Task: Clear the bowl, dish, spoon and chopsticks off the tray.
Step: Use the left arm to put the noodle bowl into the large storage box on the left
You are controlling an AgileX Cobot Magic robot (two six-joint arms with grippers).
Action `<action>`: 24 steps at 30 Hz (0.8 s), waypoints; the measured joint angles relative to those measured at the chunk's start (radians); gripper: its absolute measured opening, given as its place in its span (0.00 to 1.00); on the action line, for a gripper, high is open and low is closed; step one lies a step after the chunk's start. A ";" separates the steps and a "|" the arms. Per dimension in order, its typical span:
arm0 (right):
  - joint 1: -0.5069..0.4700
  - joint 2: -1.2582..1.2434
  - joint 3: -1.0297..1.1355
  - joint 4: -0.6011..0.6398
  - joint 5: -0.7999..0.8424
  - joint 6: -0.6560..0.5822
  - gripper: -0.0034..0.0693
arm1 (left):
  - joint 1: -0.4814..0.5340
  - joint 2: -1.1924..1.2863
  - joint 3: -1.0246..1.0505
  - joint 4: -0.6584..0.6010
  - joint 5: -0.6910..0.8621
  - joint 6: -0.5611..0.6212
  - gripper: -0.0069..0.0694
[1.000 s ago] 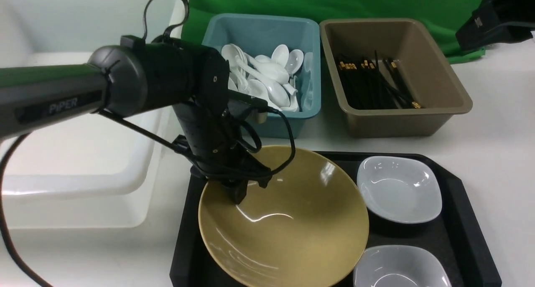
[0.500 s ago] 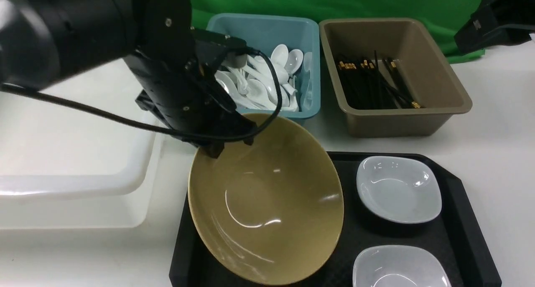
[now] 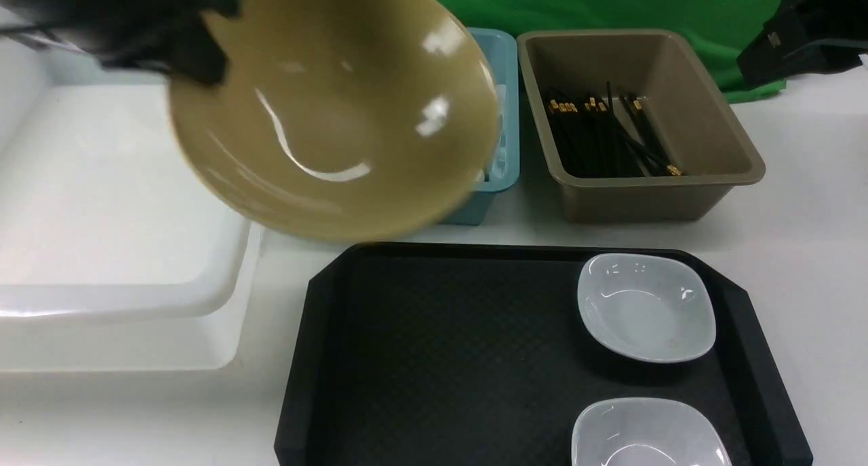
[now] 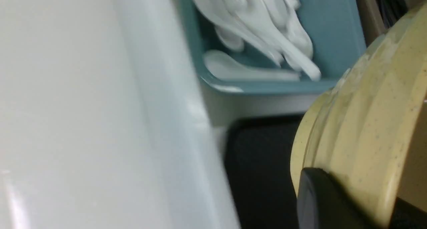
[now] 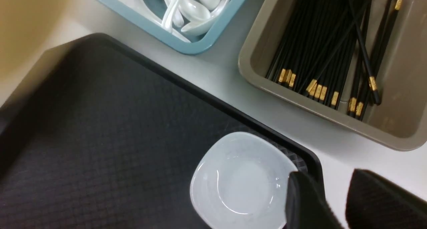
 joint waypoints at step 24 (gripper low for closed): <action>0.041 0.000 0.000 0.005 0.000 -0.030 0.30 | 0.618 0.357 0.161 -0.063 -0.180 0.031 0.13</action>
